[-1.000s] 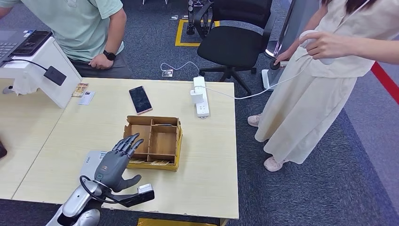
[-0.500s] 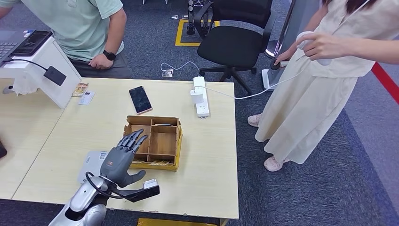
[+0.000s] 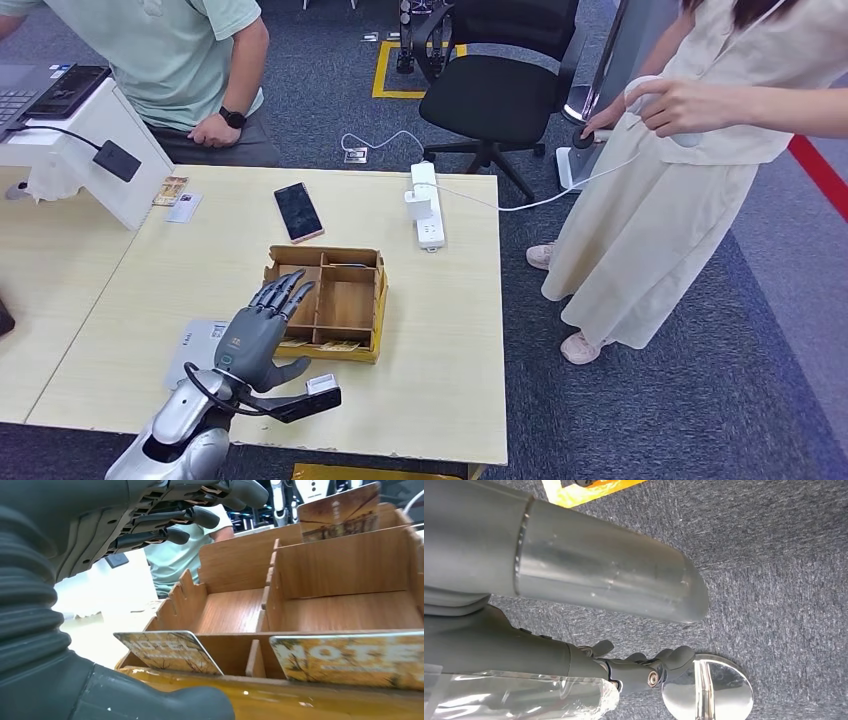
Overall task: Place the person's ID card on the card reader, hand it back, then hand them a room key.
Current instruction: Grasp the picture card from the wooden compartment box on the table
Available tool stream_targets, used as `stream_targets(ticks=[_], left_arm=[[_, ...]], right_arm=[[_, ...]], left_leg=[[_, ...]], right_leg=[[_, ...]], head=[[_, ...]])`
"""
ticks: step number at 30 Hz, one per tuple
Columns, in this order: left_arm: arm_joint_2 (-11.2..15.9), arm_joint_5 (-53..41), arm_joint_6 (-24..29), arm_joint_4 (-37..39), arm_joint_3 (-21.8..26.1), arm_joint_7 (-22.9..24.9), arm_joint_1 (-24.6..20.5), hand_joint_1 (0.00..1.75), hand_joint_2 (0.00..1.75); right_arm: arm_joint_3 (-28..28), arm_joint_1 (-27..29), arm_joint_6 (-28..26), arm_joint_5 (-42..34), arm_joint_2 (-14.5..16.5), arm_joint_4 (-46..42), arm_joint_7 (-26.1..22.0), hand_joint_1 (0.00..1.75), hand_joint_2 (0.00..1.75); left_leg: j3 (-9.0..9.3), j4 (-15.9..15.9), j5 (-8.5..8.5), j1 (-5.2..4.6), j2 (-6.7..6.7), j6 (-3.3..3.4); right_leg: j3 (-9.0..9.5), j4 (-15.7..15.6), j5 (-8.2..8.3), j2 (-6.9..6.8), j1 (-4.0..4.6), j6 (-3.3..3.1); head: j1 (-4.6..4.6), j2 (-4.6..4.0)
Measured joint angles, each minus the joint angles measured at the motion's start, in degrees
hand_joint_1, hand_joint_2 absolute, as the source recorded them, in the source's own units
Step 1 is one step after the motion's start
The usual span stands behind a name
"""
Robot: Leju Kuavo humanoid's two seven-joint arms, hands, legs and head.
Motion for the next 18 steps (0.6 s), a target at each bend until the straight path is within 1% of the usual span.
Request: stream_targets(ticks=[9,10,11,13,14,15,18], left_arm=[[0.9,-0.3,0.1,0.9,0.0,0.1,-0.6,0.0,1.75],[0.9,-0.3,0.1,1.1,0.0,0.1,-0.7,0.07,1.75],[0.9,-0.4,0.1,1.3,0.0,0.1,-0.8,0.45,1.75],[0.9,-0.4,0.1,1.7,0.0,0.1,-1.0,1.32,1.75],[0.9,-0.4,0.1,2.0,0.0,0.1,-1.1,1.67,1.75],[1.0,-0.4,0.1,2.1,0.0,0.1,-1.1,1.72,1.75],[1.4,-0.2,0.1,2.3,0.0,0.1,-1.0,1.71,1.75]], right_arm=[[0.0,0.0,0.0,-0.2,0.0,0.0,0.0,0.0,0.0],[0.0,0.0,0.0,-0.2,0.0,0.0,0.0,0.0,0.0],[0.0,0.0,0.0,-0.2,0.0,0.0,0.0,0.0,0.0],[0.0,0.0,0.0,-0.3,0.0,0.0,0.0,0.0,0.0],[0.0,0.0,0.0,-0.3,0.0,0.0,0.0,0.0,0.0],[0.0,0.0,0.0,-0.3,0.0,0.0,0.0,0.0,0.0],[0.0,0.1,-0.1,-0.5,0.0,0.0,0.0,0.0,0.0]], left_leg=[[0.0,0.0,0.0,0.0,0.0,0.0],[0.0,0.0,0.0,0.0,0.0,0.0],[0.0,0.0,0.0,0.0,0.0,0.0],[0.0,0.0,0.0,0.0,0.0,0.0],[0.0,0.0,0.0,0.0,0.0,0.0],[0.0,0.0,0.0,0.0,0.0,0.0],[0.0,0.0,0.0,0.0,0.0,0.0]], right_leg=[[0.0,0.0,0.0,0.0,0.0,0.0],[0.0,0.0,0.0,0.0,0.0,0.0],[0.0,0.0,0.0,0.0,0.0,0.0],[0.0,0.0,0.0,0.0,0.0,0.0],[0.0,0.0,0.0,0.0,0.0,0.0],[0.0,0.0,0.0,0.0,0.0,0.0],[0.0,0.0,0.0,0.0,0.0,0.0]], head=[[0.0,0.0],[0.0,0.0],[0.0,0.0],[0.0,0.0],[0.0,0.0],[0.0,0.0],[0.01,0.0]])
